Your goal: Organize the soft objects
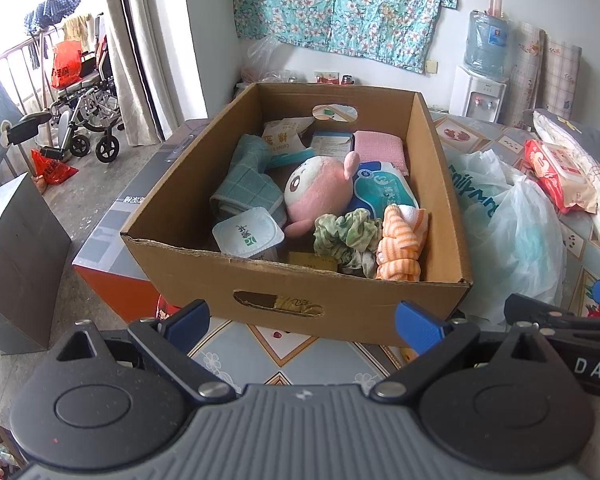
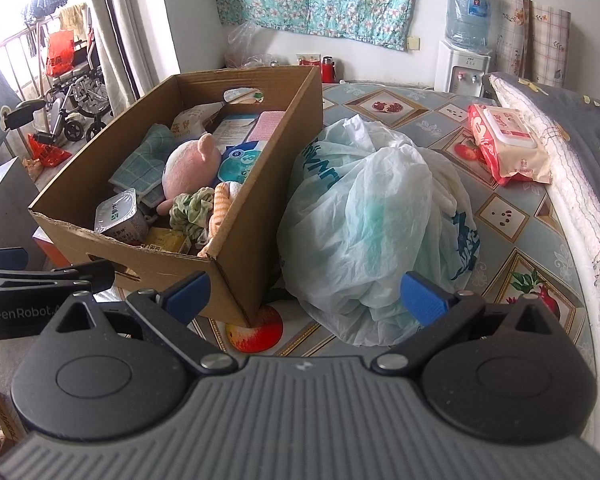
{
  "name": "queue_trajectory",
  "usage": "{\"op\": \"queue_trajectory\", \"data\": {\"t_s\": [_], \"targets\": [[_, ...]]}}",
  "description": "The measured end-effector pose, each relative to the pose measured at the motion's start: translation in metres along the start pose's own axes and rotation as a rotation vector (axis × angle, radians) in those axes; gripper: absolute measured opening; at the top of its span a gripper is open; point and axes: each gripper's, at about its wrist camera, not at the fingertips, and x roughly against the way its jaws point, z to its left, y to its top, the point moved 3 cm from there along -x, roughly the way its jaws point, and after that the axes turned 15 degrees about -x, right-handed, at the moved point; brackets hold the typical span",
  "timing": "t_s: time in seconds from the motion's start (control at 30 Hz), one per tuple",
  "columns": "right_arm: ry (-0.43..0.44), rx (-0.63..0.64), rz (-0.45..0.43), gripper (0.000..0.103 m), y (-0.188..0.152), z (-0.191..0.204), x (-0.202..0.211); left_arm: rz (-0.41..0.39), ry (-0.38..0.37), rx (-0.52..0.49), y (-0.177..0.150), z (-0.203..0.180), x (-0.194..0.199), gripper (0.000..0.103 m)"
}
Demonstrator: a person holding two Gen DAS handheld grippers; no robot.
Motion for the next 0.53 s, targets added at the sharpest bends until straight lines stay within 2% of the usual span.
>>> {"op": "queue_trajectory", "data": {"t_s": [0.53], "targets": [[-0.004,0.002,0.014,0.102,-0.0021,0.0013,-0.0036,0.007,-0.006,0.004,-0.0035,0.0015,-0.0018,0.1]]}}
